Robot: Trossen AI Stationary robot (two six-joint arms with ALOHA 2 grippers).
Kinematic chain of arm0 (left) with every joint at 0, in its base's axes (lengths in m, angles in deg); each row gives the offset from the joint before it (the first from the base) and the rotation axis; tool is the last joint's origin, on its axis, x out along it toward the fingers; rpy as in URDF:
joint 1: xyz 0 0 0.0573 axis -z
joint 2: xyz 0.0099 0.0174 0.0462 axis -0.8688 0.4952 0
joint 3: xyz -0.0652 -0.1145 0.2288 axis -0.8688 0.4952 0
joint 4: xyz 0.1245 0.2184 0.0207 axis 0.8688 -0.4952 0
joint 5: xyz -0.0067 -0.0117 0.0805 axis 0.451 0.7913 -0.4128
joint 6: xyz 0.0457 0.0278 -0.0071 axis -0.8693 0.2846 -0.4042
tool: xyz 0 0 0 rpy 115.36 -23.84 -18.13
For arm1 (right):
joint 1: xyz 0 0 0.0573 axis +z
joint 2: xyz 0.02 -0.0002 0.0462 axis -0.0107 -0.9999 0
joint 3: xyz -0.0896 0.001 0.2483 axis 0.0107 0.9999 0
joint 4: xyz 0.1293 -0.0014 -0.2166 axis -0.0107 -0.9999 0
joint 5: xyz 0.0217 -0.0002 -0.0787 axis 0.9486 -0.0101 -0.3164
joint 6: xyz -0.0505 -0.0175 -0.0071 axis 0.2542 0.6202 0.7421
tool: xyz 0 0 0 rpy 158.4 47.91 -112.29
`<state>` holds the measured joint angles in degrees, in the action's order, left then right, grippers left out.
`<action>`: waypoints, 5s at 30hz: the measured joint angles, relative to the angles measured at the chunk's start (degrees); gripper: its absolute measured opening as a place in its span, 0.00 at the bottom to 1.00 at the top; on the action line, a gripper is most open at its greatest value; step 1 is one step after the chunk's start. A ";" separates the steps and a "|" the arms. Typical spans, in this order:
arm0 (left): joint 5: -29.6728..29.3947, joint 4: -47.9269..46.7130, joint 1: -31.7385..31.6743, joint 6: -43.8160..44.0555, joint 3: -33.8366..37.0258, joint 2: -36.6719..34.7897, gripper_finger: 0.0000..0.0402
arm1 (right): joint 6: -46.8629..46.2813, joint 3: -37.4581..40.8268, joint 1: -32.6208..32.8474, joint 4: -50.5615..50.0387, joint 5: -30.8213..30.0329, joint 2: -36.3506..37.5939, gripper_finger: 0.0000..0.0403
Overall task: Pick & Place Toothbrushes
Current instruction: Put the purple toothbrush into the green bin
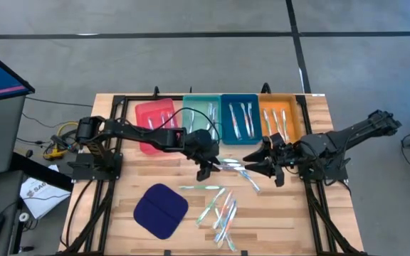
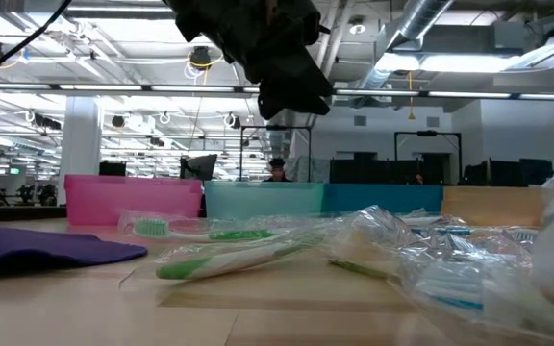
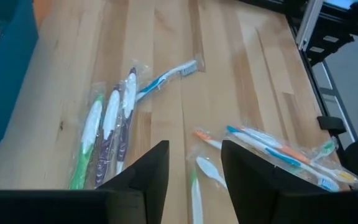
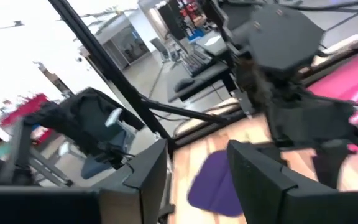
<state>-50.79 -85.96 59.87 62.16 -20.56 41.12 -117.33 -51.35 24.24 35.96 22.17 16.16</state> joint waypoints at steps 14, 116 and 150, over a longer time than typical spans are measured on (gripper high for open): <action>0.00 0.37 -0.35 2.45 0.02 0.00 0.35 | -12.23 -2.31 2.39 8.05 -0.67 -0.83 0.24; -7.03 2.71 1.44 -1.91 1.07 9.07 0.35 | 1.11 8.73 -14.26 -7.29 22.57 -31.21 0.16; -7.06 2.73 1.36 -0.45 1.07 8.90 0.35 | 4.60 8.75 -15.02 -6.92 25.08 -31.10 0.16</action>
<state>-57.85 -83.23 61.22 61.71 -19.49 50.02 -112.73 -42.60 9.22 29.04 47.25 -14.95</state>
